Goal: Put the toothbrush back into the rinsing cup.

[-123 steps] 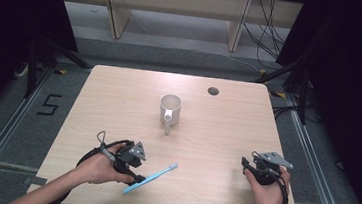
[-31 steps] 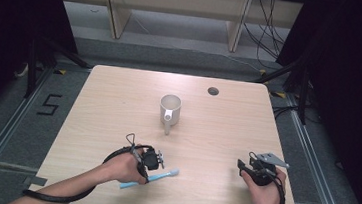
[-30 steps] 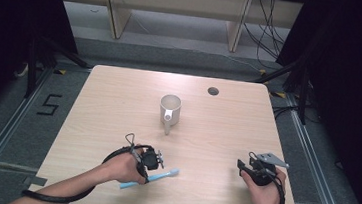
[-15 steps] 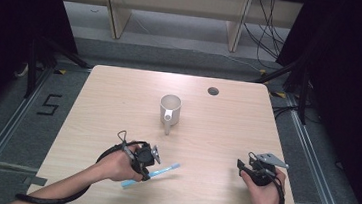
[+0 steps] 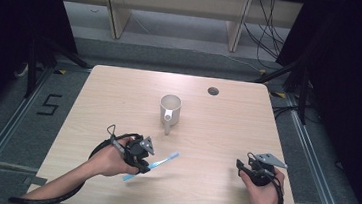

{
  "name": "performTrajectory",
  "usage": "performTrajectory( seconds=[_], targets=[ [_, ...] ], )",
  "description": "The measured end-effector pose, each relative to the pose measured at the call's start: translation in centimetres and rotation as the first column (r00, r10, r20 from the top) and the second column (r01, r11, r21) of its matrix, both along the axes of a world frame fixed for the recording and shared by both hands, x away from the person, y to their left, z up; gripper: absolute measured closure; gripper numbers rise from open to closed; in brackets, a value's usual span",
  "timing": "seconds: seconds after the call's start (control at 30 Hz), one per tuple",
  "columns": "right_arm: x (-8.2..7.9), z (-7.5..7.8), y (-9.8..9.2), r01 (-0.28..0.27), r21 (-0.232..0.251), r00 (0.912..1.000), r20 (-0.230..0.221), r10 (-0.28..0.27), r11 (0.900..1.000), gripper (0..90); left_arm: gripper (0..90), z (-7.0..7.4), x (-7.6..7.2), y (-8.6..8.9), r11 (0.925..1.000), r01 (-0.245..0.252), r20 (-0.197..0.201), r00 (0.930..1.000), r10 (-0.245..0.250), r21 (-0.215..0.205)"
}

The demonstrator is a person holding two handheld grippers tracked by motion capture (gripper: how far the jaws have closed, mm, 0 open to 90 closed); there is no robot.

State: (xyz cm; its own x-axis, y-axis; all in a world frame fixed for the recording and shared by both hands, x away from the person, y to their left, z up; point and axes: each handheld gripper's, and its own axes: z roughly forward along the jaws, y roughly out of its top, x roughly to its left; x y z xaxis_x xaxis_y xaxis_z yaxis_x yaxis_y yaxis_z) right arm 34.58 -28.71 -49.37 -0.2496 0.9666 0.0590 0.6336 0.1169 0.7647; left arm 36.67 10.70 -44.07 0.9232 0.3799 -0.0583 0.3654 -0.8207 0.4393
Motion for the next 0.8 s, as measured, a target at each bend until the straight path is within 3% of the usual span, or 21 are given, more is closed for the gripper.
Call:
performTrajectory(
  seconds=[0.27,0.47,0.57,0.6,0.7,0.73,0.8],
  targets=[
    [0.1,-0.2,0.2,-0.004,0.004,1.0,0.004,0.004,1.0,51.5,78.6,0.5,0.3,0.4,0.9993,-0.006,0.026,0.9997,0.007,-0.036],
    [0.0,0.0,0.3,0.014,0.008,0.9999,0.005,-0.014,1.0,51.6,78.6,0.5,0.2,0.6,0.9925,-0.043,0.031,0.9984,0.047,-0.114],
    [-0.1,0.0,0.2,0.009,-0.014,0.9998,0.02,-0.009,1.0,51.6,78.5,0.6,0.4,0.9,0.9928,-0.028,0.045,0.9984,0.034,-0.117],
    [-0.1,0.1,0.5,0.024,0.025,0.9996,0.013,-0.024,0.999,51.6,78.6,0.5,0.4,0.9,0.992,-0.03,0.049,0.9981,0.037,-0.122],
    [0.0,0.0,0.2,-0.004,0.01,0.9991,0.041,0.004,1.0,51.6,78.5,0.4,0.6,1.2,0.9919,-0.027,0.056,0.9979,0.034,-0.124],
    [-0.3,0.2,0.5,0.028,0.025,0.9995,0.01,-0.029,0.999,51.6,78.6,0.4,0.7,1.2,0.9916,-0.025,0.062,0.9975,0.033,-0.127],
    [-0.3,0.2,0.6,0.026,0.024,0.9994,0.025,-0.026,0.999,51.6,78.5,0.5,0.7,1.4,0.9901,-0.025,0.072,0.9968,0.035,-0.138]
  ],
)
